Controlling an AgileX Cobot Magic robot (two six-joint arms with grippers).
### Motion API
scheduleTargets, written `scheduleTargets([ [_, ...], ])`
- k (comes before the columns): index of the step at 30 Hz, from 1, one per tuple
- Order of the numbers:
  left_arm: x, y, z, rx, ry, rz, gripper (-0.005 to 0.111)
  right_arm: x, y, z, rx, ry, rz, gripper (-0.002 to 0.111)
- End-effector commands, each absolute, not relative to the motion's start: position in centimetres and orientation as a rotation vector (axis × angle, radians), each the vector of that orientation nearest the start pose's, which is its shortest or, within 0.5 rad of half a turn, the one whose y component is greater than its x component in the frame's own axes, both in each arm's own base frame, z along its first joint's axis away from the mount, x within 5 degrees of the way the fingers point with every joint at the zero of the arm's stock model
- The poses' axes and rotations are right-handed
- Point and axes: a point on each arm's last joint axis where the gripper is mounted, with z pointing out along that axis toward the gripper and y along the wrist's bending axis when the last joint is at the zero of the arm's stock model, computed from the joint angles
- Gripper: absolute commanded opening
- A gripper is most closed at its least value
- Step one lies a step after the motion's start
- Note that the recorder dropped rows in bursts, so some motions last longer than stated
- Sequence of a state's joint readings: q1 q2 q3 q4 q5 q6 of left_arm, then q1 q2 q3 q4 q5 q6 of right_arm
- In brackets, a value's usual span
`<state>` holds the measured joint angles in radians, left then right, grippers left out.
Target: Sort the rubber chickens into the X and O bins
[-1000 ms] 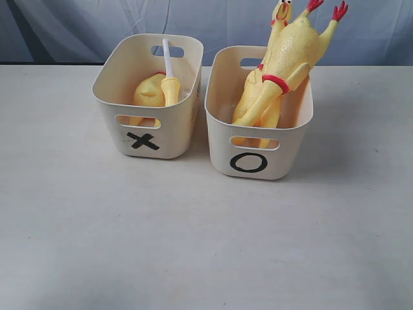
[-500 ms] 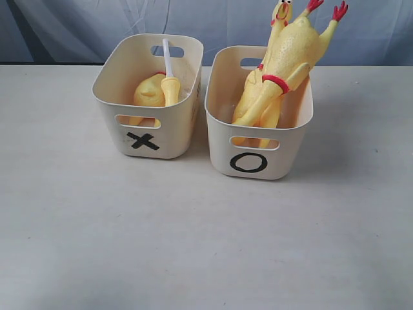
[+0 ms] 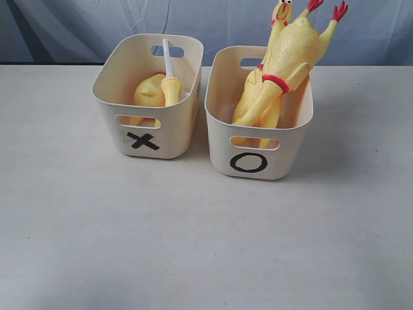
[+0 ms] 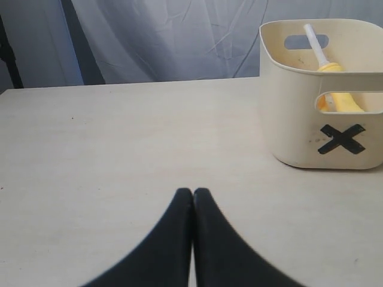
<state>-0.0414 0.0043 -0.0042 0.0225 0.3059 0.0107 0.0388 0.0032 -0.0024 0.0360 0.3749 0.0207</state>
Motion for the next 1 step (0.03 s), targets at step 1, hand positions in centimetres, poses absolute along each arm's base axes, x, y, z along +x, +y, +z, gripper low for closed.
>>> scheduleTargets([
  [1,5.45,-0.21,18.69,0.065,1.773,-0.009,0.000,5.29,0.34,18.04,0.002,1.849,0.079,0.000],
])
